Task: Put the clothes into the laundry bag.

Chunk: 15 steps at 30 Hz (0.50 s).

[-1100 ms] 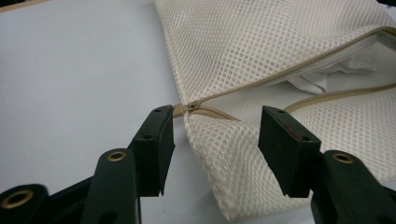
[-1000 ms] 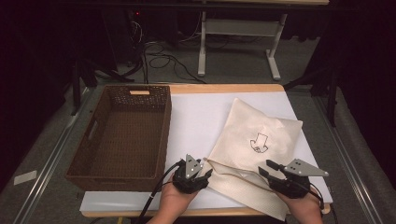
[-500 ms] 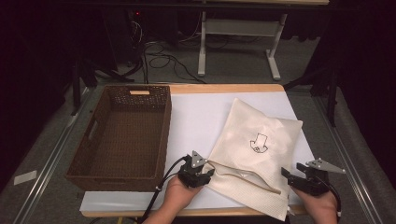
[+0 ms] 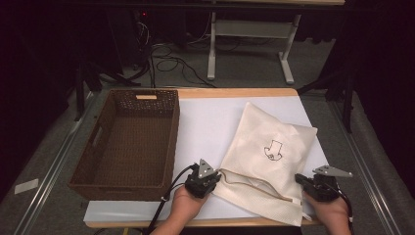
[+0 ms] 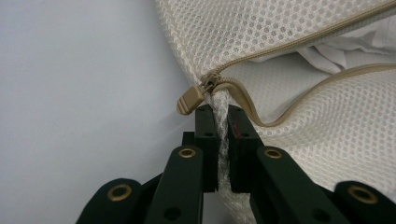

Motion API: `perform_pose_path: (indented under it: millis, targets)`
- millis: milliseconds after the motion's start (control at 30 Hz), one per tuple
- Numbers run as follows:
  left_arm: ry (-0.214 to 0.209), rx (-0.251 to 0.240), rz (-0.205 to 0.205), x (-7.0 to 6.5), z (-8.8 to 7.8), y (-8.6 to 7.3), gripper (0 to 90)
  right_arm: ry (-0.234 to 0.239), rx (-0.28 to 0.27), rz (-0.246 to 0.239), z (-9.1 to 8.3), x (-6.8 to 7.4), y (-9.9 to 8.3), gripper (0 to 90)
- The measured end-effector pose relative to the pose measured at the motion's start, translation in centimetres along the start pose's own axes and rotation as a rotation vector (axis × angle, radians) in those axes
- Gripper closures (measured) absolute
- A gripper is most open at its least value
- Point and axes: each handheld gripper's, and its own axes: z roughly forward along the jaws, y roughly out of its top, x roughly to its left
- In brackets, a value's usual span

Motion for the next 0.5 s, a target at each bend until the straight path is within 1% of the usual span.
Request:
perform_pose_path:
  millis: [167,233,267,333,400,500]
  targets:
    - [0.014,-0.004,0.006,-0.1,-0.8,-0.8,84.6,0.012,-0.003,-0.035,1.0,0.3,1.0,89.2]
    - [0.016,-0.003,0.013,-0.3,-1.3,-1.1,84.6,0.020,-0.004,-0.047,1.7,0.5,1.6,89.2]
    - [0.011,-0.001,0.020,-0.4,-1.6,-1.3,84.6,0.024,-0.004,-0.061,2.1,0.6,1.9,89.2]
    - [-0.002,0.011,0.024,-0.8,-1.9,-1.6,84.2,0.022,0.003,-0.087,2.7,1.0,2.6,89.2]
    - [-0.004,0.009,0.031,-1.4,-2.2,-1.9,84.0,0.022,0.006,-0.112,3.4,1.1,3.3,89.2]
    - [-0.001,0.007,0.049,-2.1,-2.5,-2.4,83.4,0.020,0.004,-0.133,4.1,1.1,4.2,89.3]
